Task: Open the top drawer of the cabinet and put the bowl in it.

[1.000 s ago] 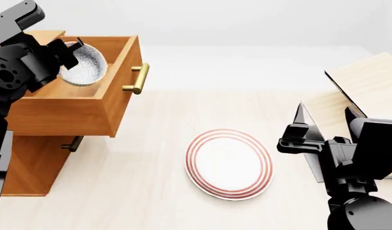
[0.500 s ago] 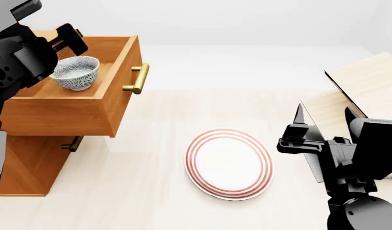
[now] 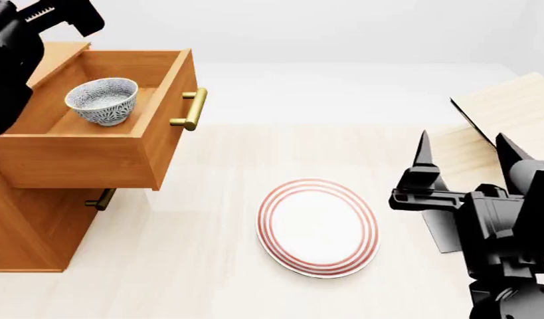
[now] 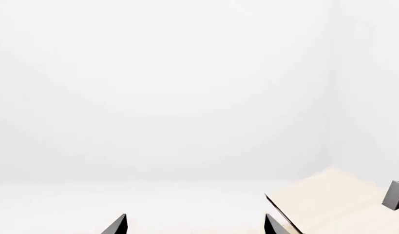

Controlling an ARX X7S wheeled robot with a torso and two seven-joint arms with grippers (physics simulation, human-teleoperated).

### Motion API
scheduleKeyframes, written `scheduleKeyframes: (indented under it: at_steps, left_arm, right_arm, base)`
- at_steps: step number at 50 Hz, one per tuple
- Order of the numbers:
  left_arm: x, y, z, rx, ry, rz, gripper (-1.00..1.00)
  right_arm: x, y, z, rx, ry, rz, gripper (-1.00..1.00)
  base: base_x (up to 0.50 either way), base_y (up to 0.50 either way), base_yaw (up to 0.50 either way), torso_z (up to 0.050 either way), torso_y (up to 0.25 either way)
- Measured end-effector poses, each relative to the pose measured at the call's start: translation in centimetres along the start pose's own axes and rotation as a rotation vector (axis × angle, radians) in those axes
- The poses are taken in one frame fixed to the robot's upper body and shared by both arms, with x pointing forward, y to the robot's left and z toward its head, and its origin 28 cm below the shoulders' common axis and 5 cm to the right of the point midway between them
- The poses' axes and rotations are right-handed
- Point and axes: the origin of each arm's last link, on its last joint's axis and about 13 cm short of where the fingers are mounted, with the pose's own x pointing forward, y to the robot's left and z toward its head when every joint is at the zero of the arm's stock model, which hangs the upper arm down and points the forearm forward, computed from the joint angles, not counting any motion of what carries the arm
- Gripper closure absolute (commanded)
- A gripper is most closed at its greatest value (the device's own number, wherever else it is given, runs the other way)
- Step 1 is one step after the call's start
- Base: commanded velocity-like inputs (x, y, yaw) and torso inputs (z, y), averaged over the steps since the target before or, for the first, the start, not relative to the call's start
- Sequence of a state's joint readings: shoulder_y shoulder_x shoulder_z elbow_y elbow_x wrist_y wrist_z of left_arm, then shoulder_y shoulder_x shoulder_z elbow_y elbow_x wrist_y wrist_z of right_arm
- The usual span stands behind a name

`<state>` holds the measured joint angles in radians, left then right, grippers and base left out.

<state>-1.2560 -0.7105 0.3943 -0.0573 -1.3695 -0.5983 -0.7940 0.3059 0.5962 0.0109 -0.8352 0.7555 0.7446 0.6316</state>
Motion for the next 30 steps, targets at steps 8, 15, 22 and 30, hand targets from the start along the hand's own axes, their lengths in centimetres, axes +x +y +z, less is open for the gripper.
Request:
scheduleKeyframes:
  at_steps: [8,15,22,30]
  left_arm:
    - [-4.5,0.4,-0.4,0.034,-0.095,-0.095,-1.00]
    - [-8.2,1.1,-1.7,0.045,-0.146,-0.160,-1.00]
    - [-11.6,2.0,-3.2,0.015,-0.153,-0.234,-1.00]
    - [-14.5,2.5,-3.4,0.012,-0.173,-0.279,-1.00]
  right_arm:
    - [-1.0,-0.1,1.4,-0.008,-0.052,0.004,-1.00]
    - [-2.0,-0.1,2.4,-0.014,-0.100,0.016,-1.00]
    - [-2.9,-0.1,3.1,-0.019,-0.141,0.038,-1.00]
    - [-3.7,-0.1,4.5,-0.027,-0.212,0.068,-1.00]
  base:
    - [0.00,0.00,0.00,0.000,0.000]
    - [0.00,0.00,0.00,0.000,0.000]
    - [0.00,0.00,0.00,0.000,0.000]
    - [0.00,0.00,0.00,0.000,0.000]
